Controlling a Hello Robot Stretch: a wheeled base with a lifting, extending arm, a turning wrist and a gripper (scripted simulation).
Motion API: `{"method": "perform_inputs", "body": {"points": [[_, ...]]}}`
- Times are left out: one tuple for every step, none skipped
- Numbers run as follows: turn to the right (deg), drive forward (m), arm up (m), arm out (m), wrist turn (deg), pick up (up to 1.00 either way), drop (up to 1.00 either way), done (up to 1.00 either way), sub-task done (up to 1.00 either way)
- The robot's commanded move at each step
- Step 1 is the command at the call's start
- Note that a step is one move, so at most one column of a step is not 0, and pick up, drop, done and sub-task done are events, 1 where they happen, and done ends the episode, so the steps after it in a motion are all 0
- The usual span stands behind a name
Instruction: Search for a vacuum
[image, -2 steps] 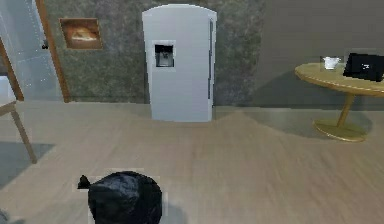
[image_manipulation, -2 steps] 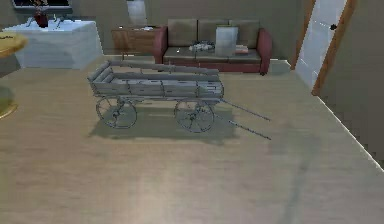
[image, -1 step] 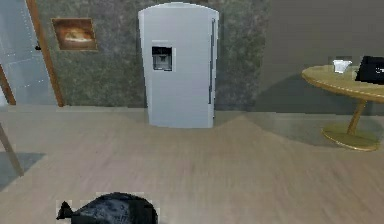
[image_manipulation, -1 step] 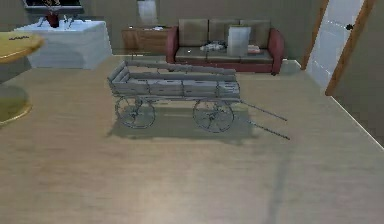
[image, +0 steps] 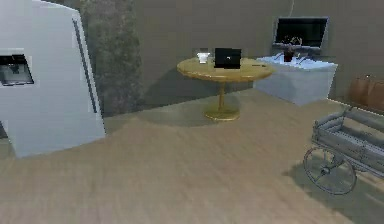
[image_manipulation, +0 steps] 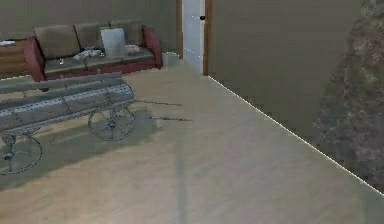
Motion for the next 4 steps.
{"method": "perform_inputs", "body": {"points": [[0.0, 0.5, 0.0, 0.0, 0.0, 0.0, 0.0, 0.0, 0.0], [-24.0, 0.0, 0.0, 0.0, 0.0, 0.0, 0.0, 0.0, 0.0], [0.0, 0.85, 0.0, 0.0, 0.0, 0.0, 0.0, 0.0, 0.0], [-45.0, 0.0, 0.0, 0.0, 0.0, 0.0, 0.0, 0.0, 0.0]]}}
